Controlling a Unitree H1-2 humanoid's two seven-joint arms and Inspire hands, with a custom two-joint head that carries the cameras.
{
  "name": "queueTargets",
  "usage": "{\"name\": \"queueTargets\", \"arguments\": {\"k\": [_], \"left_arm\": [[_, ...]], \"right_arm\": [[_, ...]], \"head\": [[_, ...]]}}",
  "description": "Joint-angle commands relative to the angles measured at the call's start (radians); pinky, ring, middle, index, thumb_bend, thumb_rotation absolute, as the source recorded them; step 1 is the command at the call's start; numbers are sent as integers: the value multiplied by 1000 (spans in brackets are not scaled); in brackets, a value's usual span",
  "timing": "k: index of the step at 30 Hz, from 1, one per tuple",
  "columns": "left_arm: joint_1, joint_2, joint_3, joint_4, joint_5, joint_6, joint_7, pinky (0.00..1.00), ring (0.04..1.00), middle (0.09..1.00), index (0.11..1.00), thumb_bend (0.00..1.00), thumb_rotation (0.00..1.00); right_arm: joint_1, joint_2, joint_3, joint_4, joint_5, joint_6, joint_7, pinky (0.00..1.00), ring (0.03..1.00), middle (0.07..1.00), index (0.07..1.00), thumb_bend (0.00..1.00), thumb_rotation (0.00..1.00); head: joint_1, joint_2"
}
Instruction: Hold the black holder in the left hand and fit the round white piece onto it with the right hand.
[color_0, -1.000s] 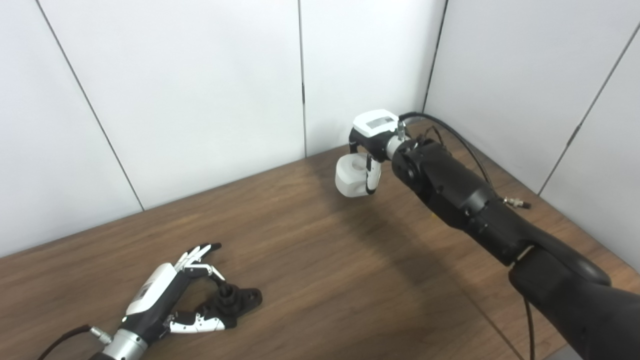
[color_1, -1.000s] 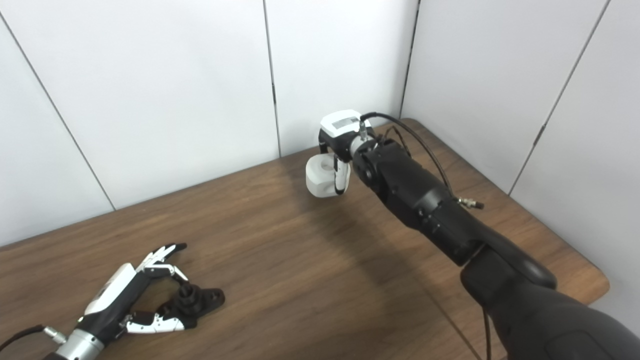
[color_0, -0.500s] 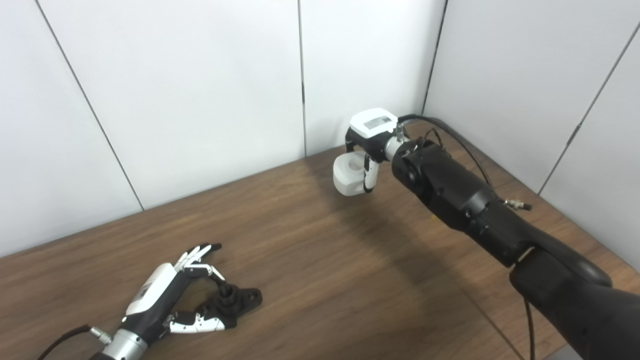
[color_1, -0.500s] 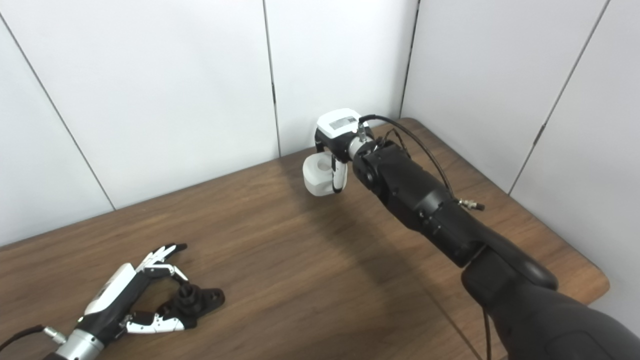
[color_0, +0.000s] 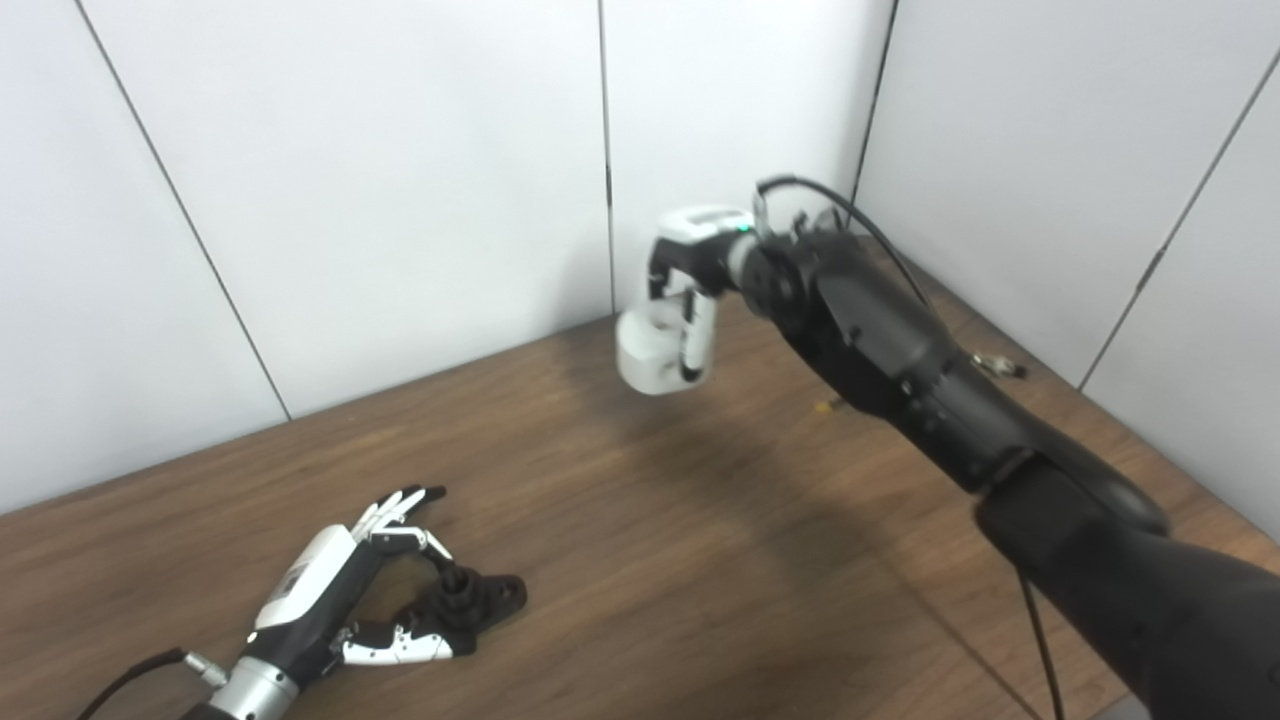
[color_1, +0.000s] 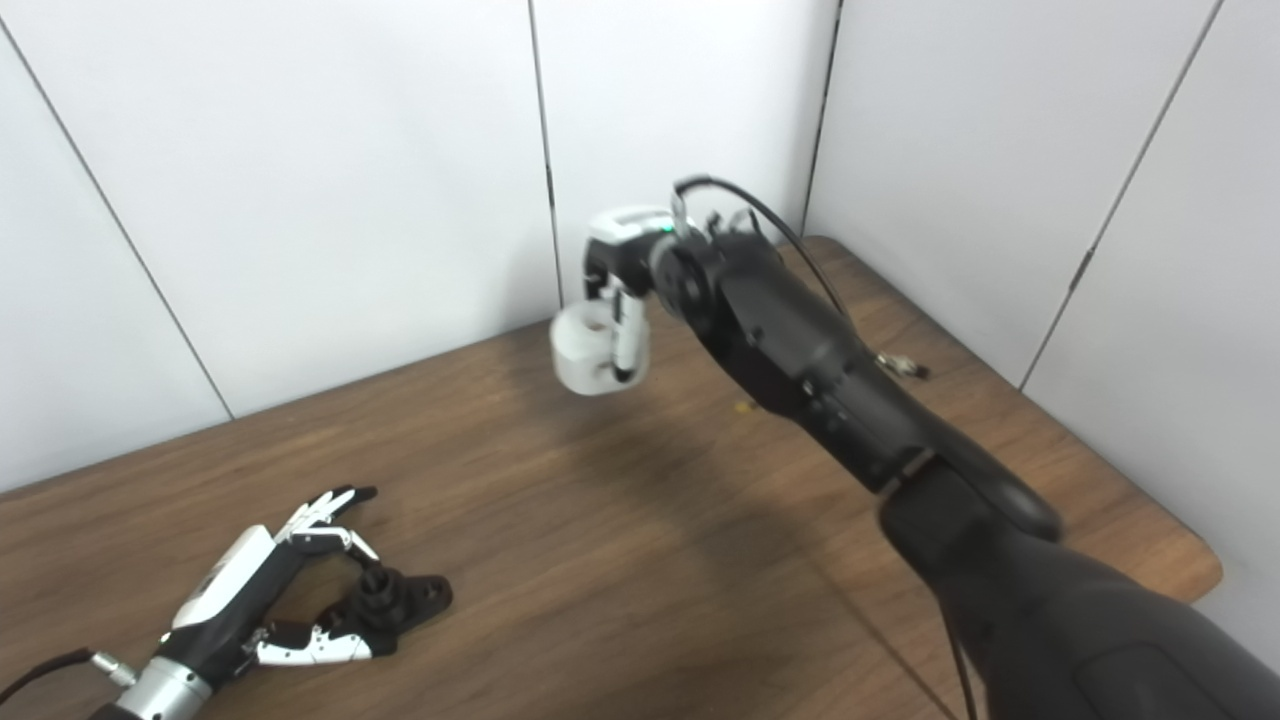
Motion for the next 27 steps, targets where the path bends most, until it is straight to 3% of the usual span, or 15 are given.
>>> {"name": "queueTargets", "arguments": {"k": [1,5,10,15,23,27], "left_arm": [[101,5,-48,69,56,81,-74,1000,1000,955,481,524,60],[94,-14,-53,91,76,61,-49,1000,1000,951,481,524,61],[86,-42,-59,103,90,80,-39,1000,1000,954,482,524,62],[81,-66,-64,95,109,109,-34,1000,1000,957,482,524,62],[73,-98,-68,79,118,172,-42,1000,1000,960,481,524,61],[66,-109,-70,91,123,165,-31,1000,1000,955,481,524,61]], "right_arm": [[-70,-11,-33,-44,-13,8,64,1000,950,833,481,525,137],[-92,-2,-34,-91,-16,8,139,998,929,834,480,525,137],[-107,7,-31,-139,7,7,200,908,876,813,481,525,138],[-99,15,-16,-189,38,6,229,896,865,806,480,524,135],[-65,79,13,-279,65,1,254,839,860,791,479,525,136],[-47,99,33,-311,95,-6,230,938,918,811,480,525,138]], "head": [[6,3],[61,17],[133,33],[205,53],[293,78],[320,79]]}}
